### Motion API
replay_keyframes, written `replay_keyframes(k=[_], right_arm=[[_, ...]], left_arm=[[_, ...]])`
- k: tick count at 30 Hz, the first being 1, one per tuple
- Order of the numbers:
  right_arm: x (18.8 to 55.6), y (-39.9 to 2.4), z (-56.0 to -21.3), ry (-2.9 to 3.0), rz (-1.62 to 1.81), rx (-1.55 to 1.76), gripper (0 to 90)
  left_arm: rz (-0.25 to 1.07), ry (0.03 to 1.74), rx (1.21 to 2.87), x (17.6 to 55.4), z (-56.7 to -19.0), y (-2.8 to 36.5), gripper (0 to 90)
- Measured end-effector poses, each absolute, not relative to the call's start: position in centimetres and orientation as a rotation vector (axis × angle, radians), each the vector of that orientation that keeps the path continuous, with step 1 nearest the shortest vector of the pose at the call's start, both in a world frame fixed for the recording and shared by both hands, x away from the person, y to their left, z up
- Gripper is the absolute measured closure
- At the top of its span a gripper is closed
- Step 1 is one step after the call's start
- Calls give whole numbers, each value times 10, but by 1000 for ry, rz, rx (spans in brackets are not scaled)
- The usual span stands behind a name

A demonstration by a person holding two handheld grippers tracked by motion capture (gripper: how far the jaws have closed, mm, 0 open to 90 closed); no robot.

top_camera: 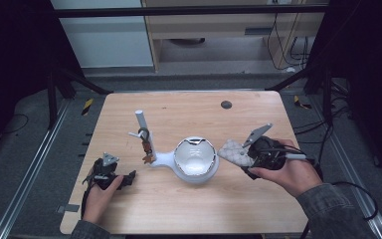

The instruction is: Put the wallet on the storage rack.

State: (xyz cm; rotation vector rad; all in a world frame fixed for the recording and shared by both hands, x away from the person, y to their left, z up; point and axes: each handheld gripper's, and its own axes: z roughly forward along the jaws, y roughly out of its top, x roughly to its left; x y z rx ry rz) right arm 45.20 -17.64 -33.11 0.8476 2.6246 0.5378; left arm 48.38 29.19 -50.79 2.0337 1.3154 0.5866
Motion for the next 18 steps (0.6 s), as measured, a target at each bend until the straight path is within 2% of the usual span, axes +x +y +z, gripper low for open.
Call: replay_keyframes(k=[18], right_arm=[[455, -144, -323, 2666, 514, 763, 321]], left_arm=[[585, 1314, 2033, 484, -508, 292, 21]])
